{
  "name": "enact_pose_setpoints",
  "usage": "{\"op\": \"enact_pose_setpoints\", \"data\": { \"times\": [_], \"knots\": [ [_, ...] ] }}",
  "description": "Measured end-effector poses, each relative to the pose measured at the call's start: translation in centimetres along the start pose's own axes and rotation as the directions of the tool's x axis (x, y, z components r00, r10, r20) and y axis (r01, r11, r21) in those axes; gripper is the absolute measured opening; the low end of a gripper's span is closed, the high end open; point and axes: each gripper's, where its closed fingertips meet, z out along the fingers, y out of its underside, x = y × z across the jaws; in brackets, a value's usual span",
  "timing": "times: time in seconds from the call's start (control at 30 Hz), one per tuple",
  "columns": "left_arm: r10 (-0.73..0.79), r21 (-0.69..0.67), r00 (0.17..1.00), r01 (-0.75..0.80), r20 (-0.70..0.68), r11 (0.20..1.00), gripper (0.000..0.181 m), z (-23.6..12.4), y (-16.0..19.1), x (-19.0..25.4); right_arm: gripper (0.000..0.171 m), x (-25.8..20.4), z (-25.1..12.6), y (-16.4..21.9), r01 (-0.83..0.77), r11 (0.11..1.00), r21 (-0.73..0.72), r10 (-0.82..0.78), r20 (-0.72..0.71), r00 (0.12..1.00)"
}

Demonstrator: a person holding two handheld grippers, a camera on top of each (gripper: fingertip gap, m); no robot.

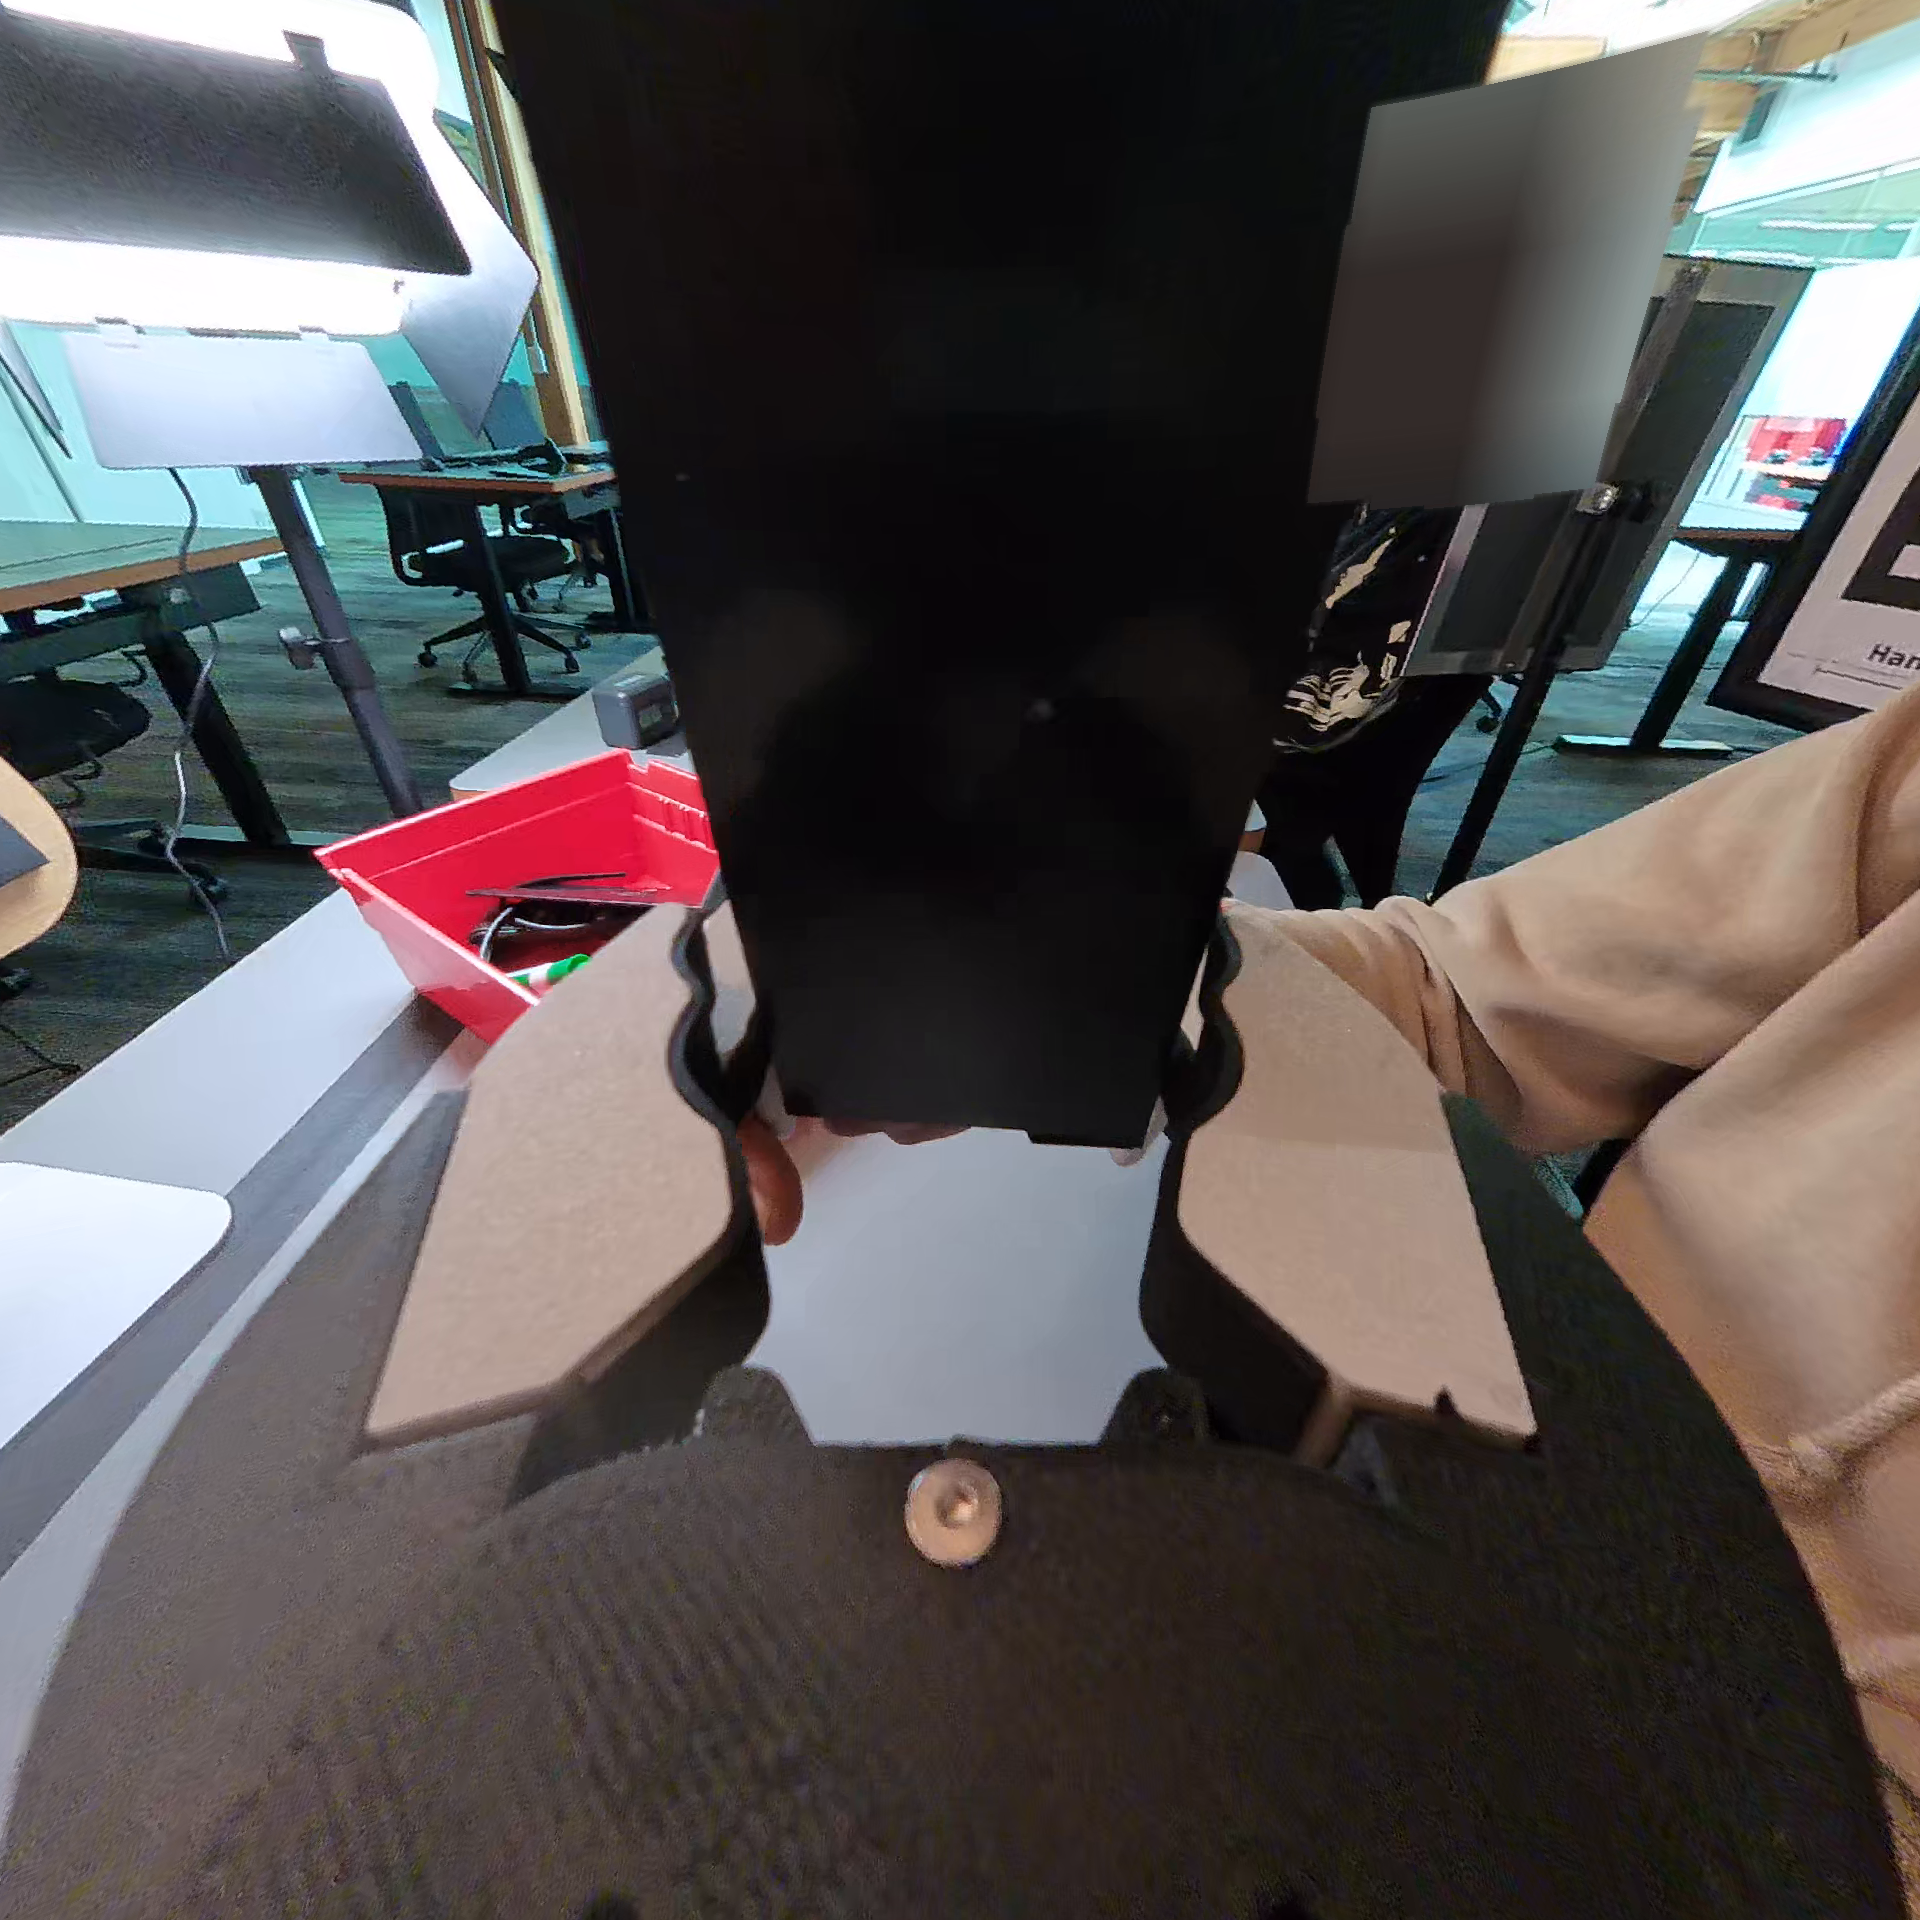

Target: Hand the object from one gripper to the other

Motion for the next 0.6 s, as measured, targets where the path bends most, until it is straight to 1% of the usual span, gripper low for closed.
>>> {"op": "enact_pose_setpoints", "data": {
  "times": [0.07,0.2,0.3,0.4,0.53,0.6],
  "knots": [
    [0.004,-0.006,1.000,-0.004,-0.007,1.000,0.084,0.0,0.1,0.1,0.089,0.2,-0.1,0.1,-0.016,1.000,0.001,0.016,0.000,1.000],
    [0.026,-0.040,1.000,-0.025,0.014,0.999,0.084,0.4,0.7,-0.2,0.089,0.5,-0.1,0.9,-0.003,0.999,-0.038,0.003,-0.012,1.000],
    [0.023,-0.039,0.999,-0.022,0.030,0.999,0.083,0.5,0.7,-0.5,0.089,0.8,-0.2,1.1,-0.006,0.999,-0.041,0.006,-0.022,1.000],
    [0.049,-0.022,0.996,-0.048,0.070,0.999,0.080,0.3,0.6,-1.2,0.089,1.8,-0.5,1.1,-0.005,0.999,-0.047,0.001,-0.077,0.997],
    [0.058,-0.045,0.996,-0.055,0.065,0.997,0.080,0.4,1.2,-1.3,0.089,1.9,-0.5,2.0,0.018,0.994,-0.111,-0.028,-0.092,0.995],
    [0.049,-0.041,0.997,-0.047,0.062,0.998,0.080,0.5,1.3,-1.3,0.089,1.9,-0.6,2.1,0.011,0.994,-0.107,-0.020,-0.086,0.996]
  ]
}}
